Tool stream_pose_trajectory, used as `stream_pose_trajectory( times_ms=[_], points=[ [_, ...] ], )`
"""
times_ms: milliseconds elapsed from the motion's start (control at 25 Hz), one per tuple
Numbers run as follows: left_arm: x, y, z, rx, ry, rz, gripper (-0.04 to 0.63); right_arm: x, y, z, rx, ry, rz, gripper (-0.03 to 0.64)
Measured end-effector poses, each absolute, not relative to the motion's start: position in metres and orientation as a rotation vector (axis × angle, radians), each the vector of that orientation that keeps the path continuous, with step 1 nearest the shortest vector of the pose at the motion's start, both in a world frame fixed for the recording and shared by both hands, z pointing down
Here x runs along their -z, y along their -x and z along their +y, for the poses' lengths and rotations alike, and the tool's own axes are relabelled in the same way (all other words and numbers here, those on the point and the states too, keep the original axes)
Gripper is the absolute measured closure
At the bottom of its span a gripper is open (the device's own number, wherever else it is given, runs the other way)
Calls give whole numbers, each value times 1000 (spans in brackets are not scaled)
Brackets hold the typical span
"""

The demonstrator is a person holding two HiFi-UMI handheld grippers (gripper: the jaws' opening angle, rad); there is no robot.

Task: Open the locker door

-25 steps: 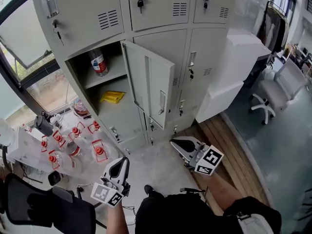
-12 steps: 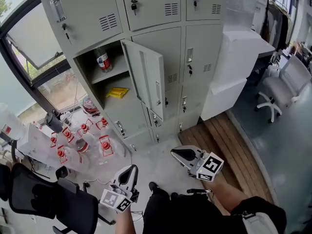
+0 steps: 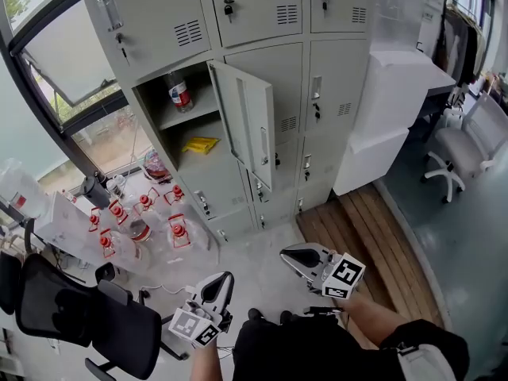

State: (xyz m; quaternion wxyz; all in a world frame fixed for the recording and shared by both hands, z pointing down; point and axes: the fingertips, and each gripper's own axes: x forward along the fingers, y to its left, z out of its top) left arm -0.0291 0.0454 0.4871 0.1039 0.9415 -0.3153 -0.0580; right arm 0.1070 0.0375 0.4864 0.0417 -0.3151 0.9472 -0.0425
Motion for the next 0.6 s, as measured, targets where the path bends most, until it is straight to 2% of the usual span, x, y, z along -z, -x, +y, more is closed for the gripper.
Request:
stream_pose_trajectory(
  times_ms=[600],
  points=[
    [-484, 18, 42, 134, -2792, -895, 580, -493, -125, 30, 155, 1052, 2869, 606]
  ],
)
